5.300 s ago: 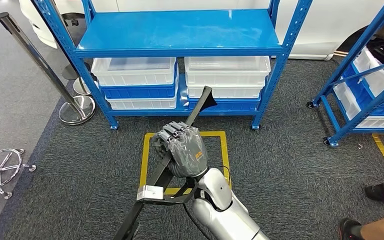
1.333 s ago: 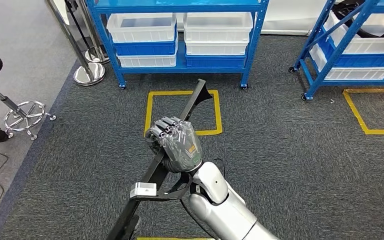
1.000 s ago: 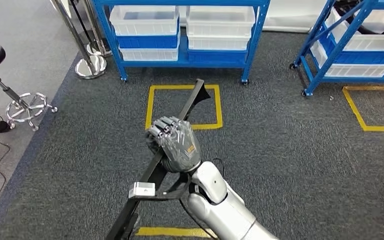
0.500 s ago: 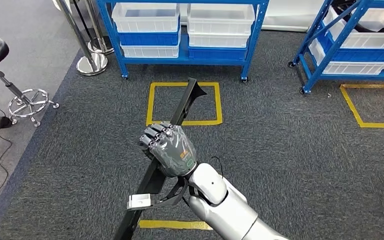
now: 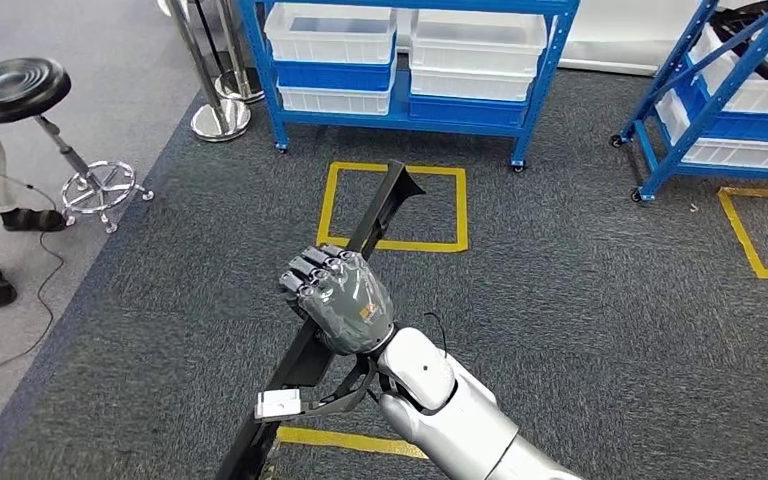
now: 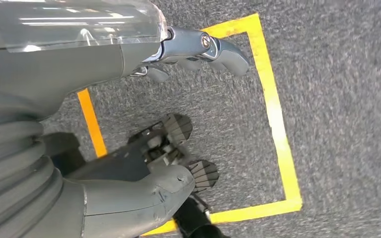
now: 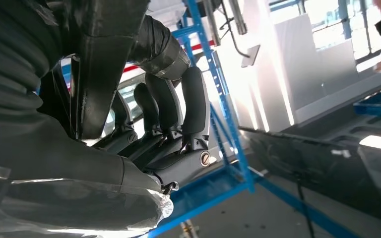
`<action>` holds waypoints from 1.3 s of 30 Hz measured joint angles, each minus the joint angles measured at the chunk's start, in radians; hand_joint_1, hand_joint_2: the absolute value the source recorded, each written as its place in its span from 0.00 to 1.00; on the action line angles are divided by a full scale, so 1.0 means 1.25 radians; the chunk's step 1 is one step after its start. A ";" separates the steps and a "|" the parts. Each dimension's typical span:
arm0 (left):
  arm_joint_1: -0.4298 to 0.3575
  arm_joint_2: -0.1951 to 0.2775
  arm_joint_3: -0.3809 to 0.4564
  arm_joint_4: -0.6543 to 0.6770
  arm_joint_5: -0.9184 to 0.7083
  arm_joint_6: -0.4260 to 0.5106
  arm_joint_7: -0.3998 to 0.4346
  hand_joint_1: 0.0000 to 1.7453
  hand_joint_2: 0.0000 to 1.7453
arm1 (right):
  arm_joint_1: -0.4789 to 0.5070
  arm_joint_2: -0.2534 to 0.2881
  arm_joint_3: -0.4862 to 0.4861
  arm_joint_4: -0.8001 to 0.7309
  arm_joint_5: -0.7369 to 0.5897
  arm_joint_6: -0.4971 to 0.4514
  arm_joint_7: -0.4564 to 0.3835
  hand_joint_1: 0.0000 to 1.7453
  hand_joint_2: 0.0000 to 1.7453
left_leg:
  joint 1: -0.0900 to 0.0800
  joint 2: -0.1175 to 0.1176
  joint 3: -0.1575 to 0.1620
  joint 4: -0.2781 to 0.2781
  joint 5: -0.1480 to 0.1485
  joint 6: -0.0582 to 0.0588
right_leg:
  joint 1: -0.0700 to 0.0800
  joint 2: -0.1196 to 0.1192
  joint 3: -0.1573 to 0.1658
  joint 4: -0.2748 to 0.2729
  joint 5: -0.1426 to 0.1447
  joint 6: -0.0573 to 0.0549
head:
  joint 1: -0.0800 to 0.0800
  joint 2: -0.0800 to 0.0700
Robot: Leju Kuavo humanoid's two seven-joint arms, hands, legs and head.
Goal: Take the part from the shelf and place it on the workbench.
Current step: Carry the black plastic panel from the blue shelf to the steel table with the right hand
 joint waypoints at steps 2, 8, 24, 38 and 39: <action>0.002 0.001 0.001 0.000 -0.002 0.000 -0.001 0.00 1.00 | -0.001 -0.001 0.000 -0.001 0.001 0.000 0.001 0.81 1.00 | 0.000 -0.016 -0.005 -0.003 0.007 0.013 | 0.001 -0.013 -0.002 0.000 0.001 0.008 | 0.000 0.000; 0.002 0.001 0.004 0.000 -0.004 0.000 -0.005 0.00 1.00 | -0.001 -0.010 0.000 -0.006 0.002 -0.002 0.003 0.81 1.00 | 0.004 -0.065 -0.019 -0.009 0.027 0.037 | -0.005 0.069 -0.084 0.191 -0.109 0.023 | 0.000 0.000; 0.004 0.001 0.009 0.000 -0.005 0.002 -0.008 0.00 1.00 | -0.001 -0.015 0.001 -0.011 -0.040 -0.003 -0.006 0.81 1.00 | 0.012 -0.057 -0.135 0.215 -0.072 -0.017 | -0.011 0.072 0.008 -0.008 -0.004 -0.012 | -0.002 0.000; 0.004 0.002 0.012 0.000 -0.006 0.002 -0.010 0.00 1.00 | 0.000 -0.015 0.001 -0.019 -0.062 -0.003 -0.013 0.81 1.00 | 0.012 -0.049 -0.009 -0.021 0.029 0.030 | -0.009 0.071 -0.075 0.169 -0.096 0.023 | -0.002 0.000; 0.005 0.002 0.012 0.000 -0.007 0.002 -0.010 0.00 1.00 | 0.002 -0.017 0.001 -0.019 -0.067 -0.003 -0.014 0.81 1.00 | 0.011 -0.046 -0.011 -0.020 0.029 0.030 | -0.010 0.072 -0.093 0.205 -0.105 0.024 | -0.002 0.000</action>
